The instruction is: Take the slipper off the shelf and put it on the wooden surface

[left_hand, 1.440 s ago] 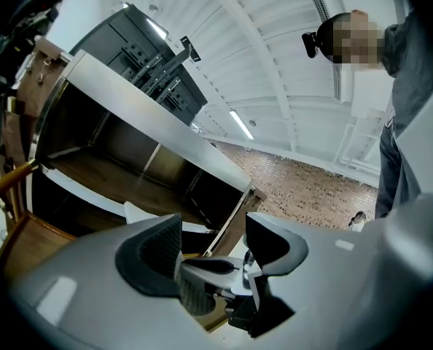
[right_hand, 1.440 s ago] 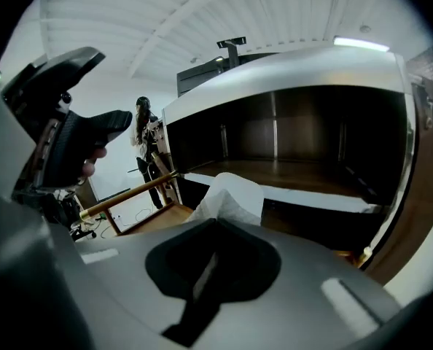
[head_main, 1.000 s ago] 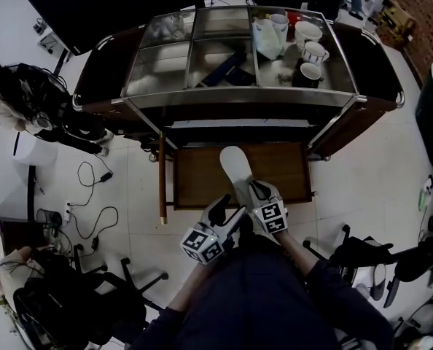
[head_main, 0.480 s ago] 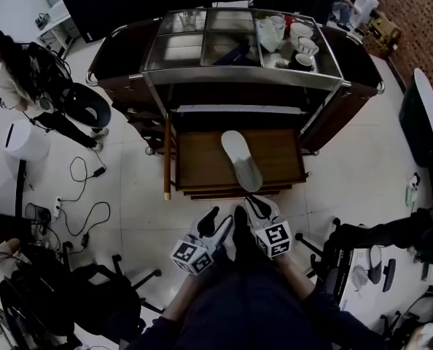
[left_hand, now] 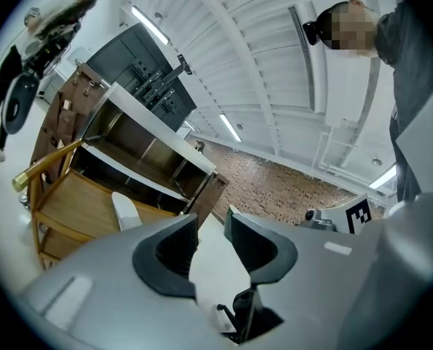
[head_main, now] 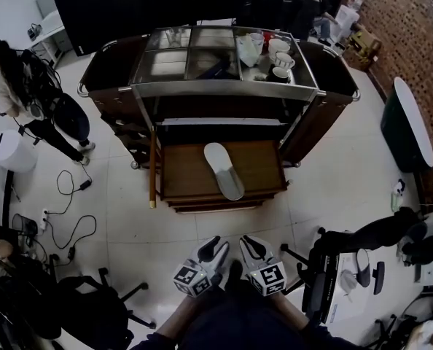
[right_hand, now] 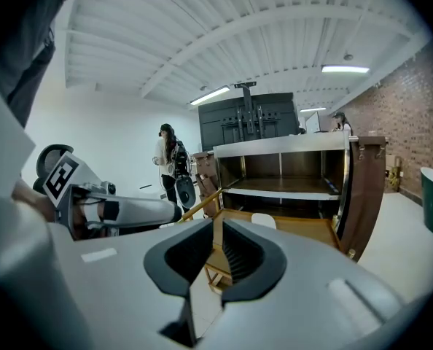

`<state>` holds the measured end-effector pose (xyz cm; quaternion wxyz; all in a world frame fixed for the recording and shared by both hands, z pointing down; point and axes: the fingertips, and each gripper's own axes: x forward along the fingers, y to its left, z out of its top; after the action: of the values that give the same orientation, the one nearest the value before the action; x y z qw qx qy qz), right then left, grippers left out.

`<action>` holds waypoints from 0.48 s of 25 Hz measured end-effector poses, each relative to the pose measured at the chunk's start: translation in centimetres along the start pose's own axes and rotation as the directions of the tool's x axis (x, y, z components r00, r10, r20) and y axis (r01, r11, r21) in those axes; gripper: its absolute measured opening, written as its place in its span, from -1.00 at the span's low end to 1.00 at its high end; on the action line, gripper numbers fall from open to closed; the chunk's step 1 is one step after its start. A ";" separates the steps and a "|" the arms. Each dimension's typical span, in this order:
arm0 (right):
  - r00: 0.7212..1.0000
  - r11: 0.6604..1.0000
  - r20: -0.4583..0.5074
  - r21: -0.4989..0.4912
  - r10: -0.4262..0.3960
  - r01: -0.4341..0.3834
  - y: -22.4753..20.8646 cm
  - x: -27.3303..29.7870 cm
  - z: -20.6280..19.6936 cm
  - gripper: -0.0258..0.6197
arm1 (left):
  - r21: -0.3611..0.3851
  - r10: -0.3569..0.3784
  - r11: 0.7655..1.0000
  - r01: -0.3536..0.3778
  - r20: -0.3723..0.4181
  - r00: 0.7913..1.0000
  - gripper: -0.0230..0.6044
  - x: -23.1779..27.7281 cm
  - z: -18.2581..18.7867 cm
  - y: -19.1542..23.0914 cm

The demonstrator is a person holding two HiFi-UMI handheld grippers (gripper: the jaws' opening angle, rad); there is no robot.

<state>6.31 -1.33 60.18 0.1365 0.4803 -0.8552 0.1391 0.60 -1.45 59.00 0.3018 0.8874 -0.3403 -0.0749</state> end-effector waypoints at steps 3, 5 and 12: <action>0.999 1.000 0.038 0.000 0.002 -0.002 -0.5 -2.0 0.6 -0.84 | 0.050 -0.007 0.999 0.007 -0.003 1.000 -0.48 0.9 -0.1 -1.4; 0.998 1.000 0.067 -0.019 0.009 -0.008 -1.1 -3.5 0.8 -0.86 | 0.083 -0.001 0.997 0.002 -0.008 1.000 -0.48 1.5 -0.5 -2.3; 0.993 1.000 0.119 -0.016 0.024 -0.022 -3.9 -7.7 -0.6 -0.92 | 0.113 0.027 0.993 -0.027 -0.005 1.000 -0.55 2.5 -3.9 -7.2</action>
<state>13.55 3.00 58.30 0.0870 0.4768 -0.8683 0.1056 7.82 3.05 58.04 0.2533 0.8986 -0.3550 -0.0488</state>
